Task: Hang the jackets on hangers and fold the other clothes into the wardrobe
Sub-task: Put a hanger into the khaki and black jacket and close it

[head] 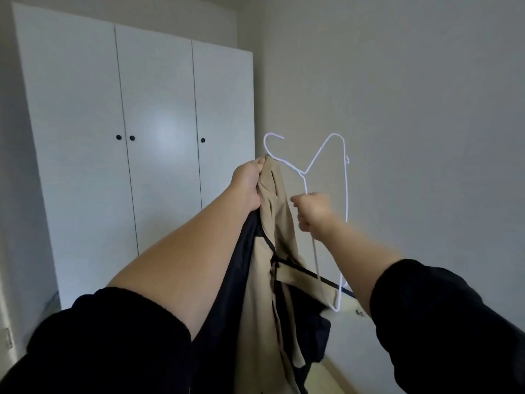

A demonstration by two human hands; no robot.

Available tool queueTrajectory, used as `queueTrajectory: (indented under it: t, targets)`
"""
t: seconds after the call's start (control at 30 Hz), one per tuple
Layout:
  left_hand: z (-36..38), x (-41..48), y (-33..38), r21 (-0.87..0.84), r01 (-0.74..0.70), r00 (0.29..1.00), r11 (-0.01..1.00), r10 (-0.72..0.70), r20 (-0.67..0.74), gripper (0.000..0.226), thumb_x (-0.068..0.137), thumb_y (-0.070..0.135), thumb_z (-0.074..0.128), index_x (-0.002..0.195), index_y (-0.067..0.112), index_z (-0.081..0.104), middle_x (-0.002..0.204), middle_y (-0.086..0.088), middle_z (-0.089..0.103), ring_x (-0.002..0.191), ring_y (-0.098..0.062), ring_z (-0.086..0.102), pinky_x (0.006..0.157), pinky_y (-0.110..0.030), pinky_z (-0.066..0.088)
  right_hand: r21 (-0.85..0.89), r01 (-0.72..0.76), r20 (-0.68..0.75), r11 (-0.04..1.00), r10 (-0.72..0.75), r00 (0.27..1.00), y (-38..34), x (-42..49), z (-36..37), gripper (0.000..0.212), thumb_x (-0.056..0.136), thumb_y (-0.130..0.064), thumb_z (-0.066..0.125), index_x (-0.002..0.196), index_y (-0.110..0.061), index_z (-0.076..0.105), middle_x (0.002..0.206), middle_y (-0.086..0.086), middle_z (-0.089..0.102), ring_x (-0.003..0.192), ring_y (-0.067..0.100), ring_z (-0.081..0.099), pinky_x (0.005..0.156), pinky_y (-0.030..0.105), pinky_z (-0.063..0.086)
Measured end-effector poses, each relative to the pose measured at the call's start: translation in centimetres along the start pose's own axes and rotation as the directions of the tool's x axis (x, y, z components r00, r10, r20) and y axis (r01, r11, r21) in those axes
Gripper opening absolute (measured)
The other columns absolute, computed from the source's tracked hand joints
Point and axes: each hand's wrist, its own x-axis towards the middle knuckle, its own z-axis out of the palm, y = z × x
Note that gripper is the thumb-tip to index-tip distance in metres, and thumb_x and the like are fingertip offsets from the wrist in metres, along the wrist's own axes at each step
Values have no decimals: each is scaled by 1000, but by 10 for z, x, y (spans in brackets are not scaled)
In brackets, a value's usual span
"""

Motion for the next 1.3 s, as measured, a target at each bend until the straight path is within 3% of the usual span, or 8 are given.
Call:
queueTrajectory:
  t: [0.23,0.37,0.47,0.6,0.77,0.87,1.1,1.3]
  targets:
    - [-31,2,-1,-9,25,999,1000,-25,-47,25,100,13,40,102,9,65,95,-12,65,76,-26,59,86,-45,50,23,-116,401,993,97,911,50,-13,40,24,84,6,59,70,-7,46,43,-1,28,34,12,21,35,17,20]
    - [-70,3,5,14,19,994,1000,-18,-108,23,100,12,44,108,7,65,107,-14,65,98,-29,61,98,-47,47,17,-74,297,997,65,953,44,-10,50,31,90,-9,62,65,-9,45,46,1,32,30,11,24,38,19,20]
    - [-97,4,14,314,-24,996,949,50,-73,19,95,5,48,99,5,67,100,-11,67,92,-26,61,88,-36,50,67,-24,115,997,16,993,26,0,40,39,91,-10,60,57,-13,39,45,2,33,27,12,28,38,20,22]
    - [-103,-9,32,742,-86,996,665,71,51,24,94,28,56,76,14,60,79,2,62,73,-16,57,65,-24,46,333,-85,143,939,38,989,-3,1,34,41,91,-3,48,59,-19,28,37,-4,21,30,11,18,38,17,15]
    - [-105,-31,31,970,-224,974,99,-3,225,78,78,61,65,141,30,33,115,13,43,108,-10,44,94,-28,37,318,-149,249,936,69,966,-27,-11,28,40,87,-6,44,58,-23,22,41,-5,15,35,13,11,40,19,12]
    - [-113,-34,22,955,-256,966,-152,-76,247,75,74,52,74,134,20,44,116,12,55,106,-14,55,89,-29,45,247,-182,359,952,85,930,-33,-14,20,42,89,-9,42,58,-24,18,38,-5,15,32,12,9,39,19,9]
    - [-131,-42,11,754,180,904,631,-409,126,35,93,38,55,103,6,64,101,-10,70,87,-20,69,84,-34,54,-64,-84,459,994,105,882,-8,-20,13,36,96,-19,46,63,-19,30,41,-4,19,34,11,13,36,14,12]
    - [-132,-32,-8,547,317,948,775,-262,-178,53,91,55,54,117,9,61,116,-11,66,103,-25,63,94,-41,50,-177,232,150,956,-207,967,19,-19,21,23,100,-17,45,91,-12,65,58,2,40,50,17,32,43,20,25]
